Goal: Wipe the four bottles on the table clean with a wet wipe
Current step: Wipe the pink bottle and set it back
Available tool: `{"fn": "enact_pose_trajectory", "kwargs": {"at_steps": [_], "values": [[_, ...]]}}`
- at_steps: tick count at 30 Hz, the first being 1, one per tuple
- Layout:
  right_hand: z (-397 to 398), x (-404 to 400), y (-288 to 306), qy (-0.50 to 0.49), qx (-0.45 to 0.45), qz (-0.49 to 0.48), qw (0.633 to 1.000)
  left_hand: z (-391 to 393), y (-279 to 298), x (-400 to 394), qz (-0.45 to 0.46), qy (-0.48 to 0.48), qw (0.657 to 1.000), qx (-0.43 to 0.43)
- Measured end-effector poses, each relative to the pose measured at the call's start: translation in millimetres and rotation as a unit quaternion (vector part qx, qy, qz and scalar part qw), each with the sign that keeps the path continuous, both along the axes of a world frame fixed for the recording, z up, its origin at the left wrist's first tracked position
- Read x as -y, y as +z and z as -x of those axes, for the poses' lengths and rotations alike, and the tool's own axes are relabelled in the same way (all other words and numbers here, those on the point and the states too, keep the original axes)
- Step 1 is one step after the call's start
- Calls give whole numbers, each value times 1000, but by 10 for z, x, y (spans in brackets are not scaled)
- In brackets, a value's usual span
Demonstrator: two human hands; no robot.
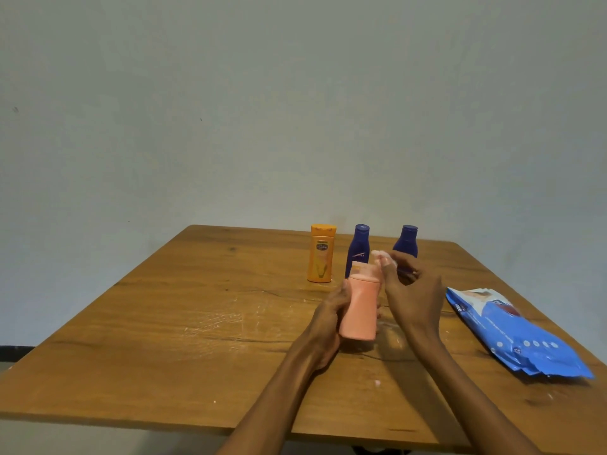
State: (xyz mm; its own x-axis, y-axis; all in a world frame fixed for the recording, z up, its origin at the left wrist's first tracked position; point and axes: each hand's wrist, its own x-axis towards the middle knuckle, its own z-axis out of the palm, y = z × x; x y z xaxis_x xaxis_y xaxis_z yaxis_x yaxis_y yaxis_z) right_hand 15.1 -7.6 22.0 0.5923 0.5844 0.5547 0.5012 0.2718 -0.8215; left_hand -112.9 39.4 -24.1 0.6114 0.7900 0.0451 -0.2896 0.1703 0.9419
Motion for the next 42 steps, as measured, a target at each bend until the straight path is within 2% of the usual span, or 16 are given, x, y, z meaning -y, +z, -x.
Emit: {"fn": "enact_pose_trajectory", "kwargs": {"at_steps": [3, 7, 11, 20, 24, 28, 33, 39, 42], "values": [[-41, -15, 148, 37, 72, 51, 995, 12, 10, 4, -20, -5, 1000, -18], [-99, 13, 320, 50, 196, 123, 972, 17, 30, 6, -24, -9, 1000, -4], [-49, 41, 377, 64, 269, 134, 952, 33, 33, 12, -22, -19, 999, -13], [-254, 124, 294, 29, 176, 188, 966, 11, 25, 24, -2, -18, 1000, -19], [-136, 168, 323, 12, 235, 184, 954, -9, 27, 23, -14, -13, 999, -34], [-16, 182, 309, 36, 255, 163, 952, -5, 29, 18, -15, -1, 999, -46], [-195, 181, 281, 46, 184, 149, 970, 2, 12, 10, -10, -2, 999, -34], [-256, 156, 128, 104, -36, 141, 984, 9, 0, -7, -1, -7, 1000, -2], [-169, 120, 47, 81, -72, 105, 989, 24, -3, -30, -4, -6, 1000, 3]]}}
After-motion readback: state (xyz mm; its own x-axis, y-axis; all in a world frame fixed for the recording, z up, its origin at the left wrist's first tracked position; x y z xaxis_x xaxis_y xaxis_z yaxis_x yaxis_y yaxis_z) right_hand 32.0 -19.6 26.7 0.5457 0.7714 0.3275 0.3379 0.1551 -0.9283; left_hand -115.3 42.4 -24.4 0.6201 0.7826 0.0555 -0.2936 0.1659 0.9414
